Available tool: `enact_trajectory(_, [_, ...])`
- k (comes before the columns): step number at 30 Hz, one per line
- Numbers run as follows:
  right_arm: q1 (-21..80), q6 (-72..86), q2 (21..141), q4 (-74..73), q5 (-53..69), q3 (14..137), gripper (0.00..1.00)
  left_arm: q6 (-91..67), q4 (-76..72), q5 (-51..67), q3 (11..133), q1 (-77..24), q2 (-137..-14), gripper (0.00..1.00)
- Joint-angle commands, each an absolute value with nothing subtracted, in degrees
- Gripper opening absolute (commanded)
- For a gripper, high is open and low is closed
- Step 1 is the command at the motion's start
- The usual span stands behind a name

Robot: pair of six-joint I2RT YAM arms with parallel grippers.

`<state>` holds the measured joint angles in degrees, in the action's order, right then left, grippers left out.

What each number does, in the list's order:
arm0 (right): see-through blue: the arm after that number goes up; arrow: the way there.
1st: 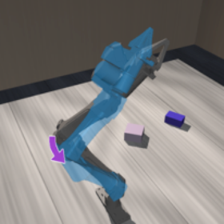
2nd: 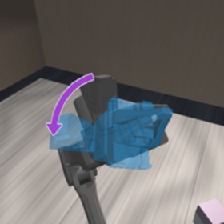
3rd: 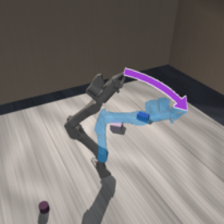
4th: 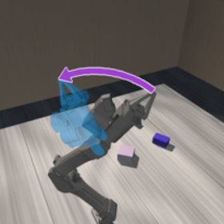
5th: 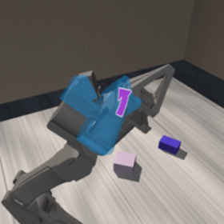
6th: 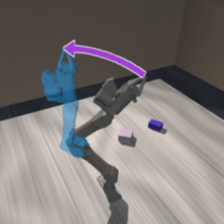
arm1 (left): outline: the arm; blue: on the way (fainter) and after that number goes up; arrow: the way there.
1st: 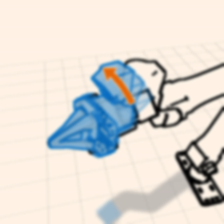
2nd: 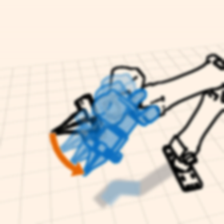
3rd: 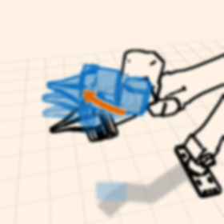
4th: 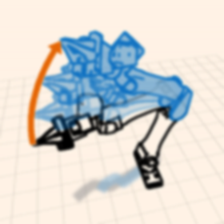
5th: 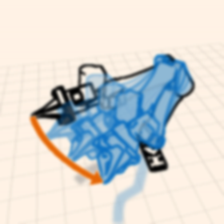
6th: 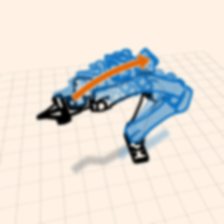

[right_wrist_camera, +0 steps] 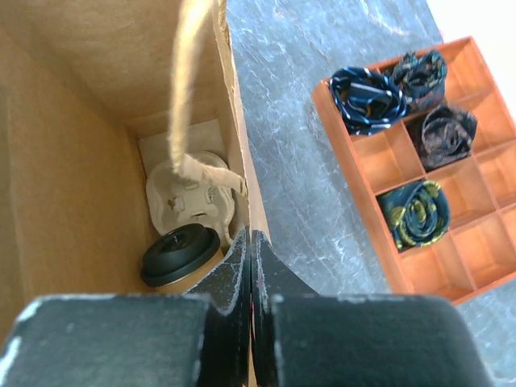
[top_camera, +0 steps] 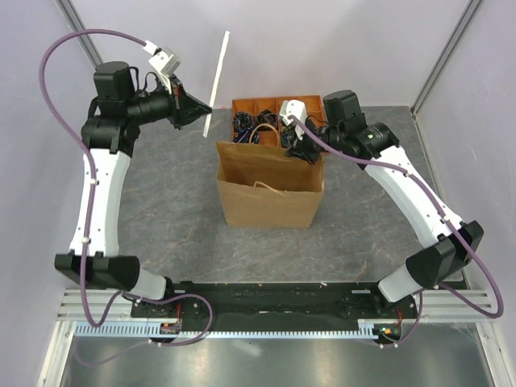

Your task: Pack the takeout coffee

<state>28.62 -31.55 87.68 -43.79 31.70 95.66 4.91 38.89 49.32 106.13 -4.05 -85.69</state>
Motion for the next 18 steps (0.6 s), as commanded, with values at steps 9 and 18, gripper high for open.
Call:
enact_trajectory(9, [25.2,-28.0,89.0,-43.7,37.7,97.7,0.00,24.8,40.3,48.6,95.7,-24.4,-75.8,0.02])
enact_trajectory(18, [24.9,-28.8,88.6,-43.9,38.9,97.8,0.00,36.5,44.7,41.2,92.4,-27.4,-78.9,0.03])
